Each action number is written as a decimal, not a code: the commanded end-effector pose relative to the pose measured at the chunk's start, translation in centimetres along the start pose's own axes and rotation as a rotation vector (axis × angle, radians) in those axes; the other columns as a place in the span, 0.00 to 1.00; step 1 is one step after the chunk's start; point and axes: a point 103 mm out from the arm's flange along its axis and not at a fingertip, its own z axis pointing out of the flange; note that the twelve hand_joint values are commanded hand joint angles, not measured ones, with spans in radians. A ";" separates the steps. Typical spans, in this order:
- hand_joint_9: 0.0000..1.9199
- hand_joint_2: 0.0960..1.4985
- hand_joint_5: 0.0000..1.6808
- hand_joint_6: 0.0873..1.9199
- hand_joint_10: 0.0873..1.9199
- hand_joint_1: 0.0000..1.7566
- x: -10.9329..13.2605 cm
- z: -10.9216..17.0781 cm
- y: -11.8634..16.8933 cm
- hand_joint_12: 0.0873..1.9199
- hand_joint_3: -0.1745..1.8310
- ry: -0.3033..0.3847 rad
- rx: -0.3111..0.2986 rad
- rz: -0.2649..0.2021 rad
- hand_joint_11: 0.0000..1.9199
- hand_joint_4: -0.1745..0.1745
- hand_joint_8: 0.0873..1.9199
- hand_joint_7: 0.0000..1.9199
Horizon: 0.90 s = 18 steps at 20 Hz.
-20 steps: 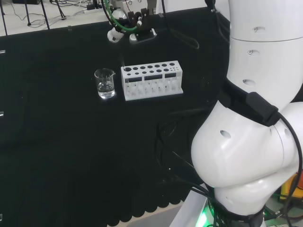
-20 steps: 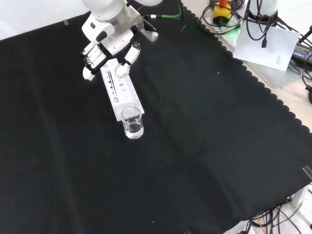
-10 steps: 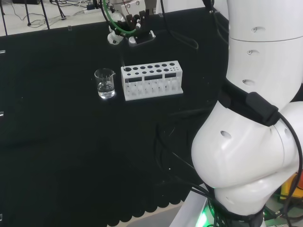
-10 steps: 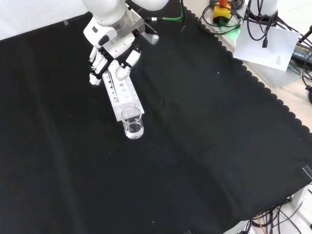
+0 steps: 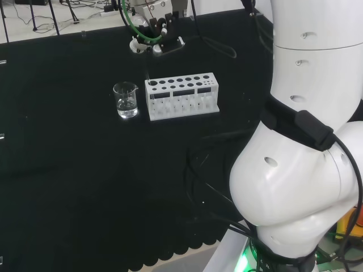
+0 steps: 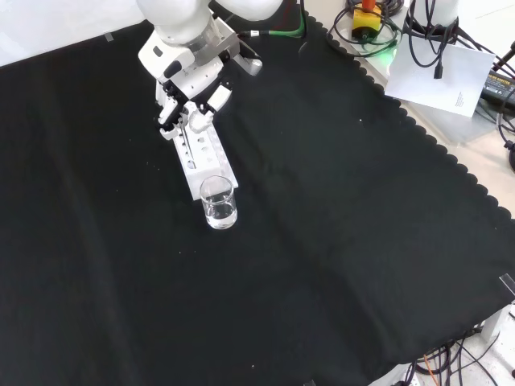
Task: Take the glass rod from the white test tube rack.
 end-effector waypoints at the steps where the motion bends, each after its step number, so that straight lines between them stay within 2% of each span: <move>1: 0.63 0.91 0.34 0.46 0.48 0.46 -0.1 -0.1 0.3 0.55 0.00 -0.008 -0.010 0.000 0.62 0.00 0.48 0.51; 7: 0.70 0.91 0.42 0.48 0.54 0.54 -0.6 -0.8 0.6 0.44 0.00 -0.024 -0.021 0.026 0.80 0.00 0.52 0.54; 9: 0.73 0.88 0.43 0.63 0.53 0.59 -1.1 -0.8 0.7 0.42 0.03 -0.029 -0.017 0.040 0.85 0.00 0.53 0.56; 11: 0.76 0.85 0.44 0.67 0.53 0.61 -1.4 -0.7 0.9 0.40 0.05 -0.041 -0.012 0.051 0.89 0.00 0.53 0.58; 18: 0.78 0.82 0.47 0.67 0.53 0.62 -1.3 0.0 1.2 0.39 0.07 -0.072 0.017 0.067 0.94 0.00 0.54 0.61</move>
